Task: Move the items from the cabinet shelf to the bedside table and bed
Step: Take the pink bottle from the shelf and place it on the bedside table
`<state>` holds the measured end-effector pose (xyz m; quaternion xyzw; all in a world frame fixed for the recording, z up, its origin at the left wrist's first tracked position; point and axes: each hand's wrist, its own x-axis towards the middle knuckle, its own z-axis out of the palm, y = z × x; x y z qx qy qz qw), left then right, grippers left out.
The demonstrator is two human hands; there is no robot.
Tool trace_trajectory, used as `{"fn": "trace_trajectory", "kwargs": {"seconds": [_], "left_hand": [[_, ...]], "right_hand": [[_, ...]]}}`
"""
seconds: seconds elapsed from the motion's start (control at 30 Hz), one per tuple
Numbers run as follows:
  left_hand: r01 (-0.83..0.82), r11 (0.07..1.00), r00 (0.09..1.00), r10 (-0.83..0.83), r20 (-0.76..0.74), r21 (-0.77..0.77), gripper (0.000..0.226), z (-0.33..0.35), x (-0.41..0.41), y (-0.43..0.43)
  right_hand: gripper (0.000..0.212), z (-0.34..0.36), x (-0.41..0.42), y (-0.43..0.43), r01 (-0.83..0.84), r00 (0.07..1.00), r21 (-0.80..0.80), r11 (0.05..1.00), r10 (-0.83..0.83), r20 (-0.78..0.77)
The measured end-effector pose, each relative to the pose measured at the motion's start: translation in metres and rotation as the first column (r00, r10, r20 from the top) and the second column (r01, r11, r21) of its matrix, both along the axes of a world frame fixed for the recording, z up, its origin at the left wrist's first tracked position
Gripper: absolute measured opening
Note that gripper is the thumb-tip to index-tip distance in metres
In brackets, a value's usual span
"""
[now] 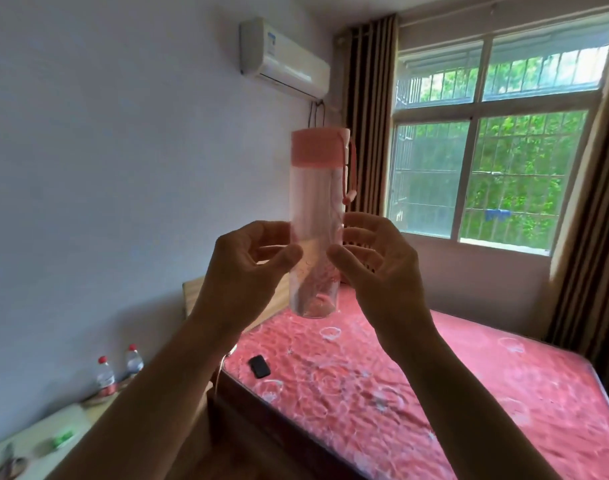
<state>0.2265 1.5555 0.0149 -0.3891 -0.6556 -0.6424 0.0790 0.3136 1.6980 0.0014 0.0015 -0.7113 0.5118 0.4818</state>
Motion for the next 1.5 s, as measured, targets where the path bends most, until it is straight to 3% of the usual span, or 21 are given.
{"fn": "trace_trajectory", "kwargs": {"seconds": [0.37,0.63,1.07,1.5], "left_hand": [[-0.121,0.992,0.991,0.123,0.049,-0.031,0.025,-0.021,-0.096,-0.002],[-0.186,0.982,0.982,0.186,-0.021,-0.034,0.033,-0.025,-0.194,-0.018],[-0.235,0.970,0.969,0.239,0.061,-0.066,0.024,-0.050,-0.319,-0.027],[-0.428,0.899,0.890,0.437,0.129,-0.092,0.020,-0.073,-0.445,0.022]], "right_hand": [[0.040,-0.022,-0.113,0.011,-0.153,0.987,-0.063,0.986,0.156,0.047],[0.040,-0.021,-0.214,0.000,-0.212,0.974,-0.070,0.975,0.217,0.068],[0.042,-0.043,-0.350,-0.007,-0.282,0.947,-0.115,0.952,0.296,0.125],[0.035,-0.069,-0.515,0.049,-0.444,0.870,-0.123,0.887,0.460,0.178]]}}
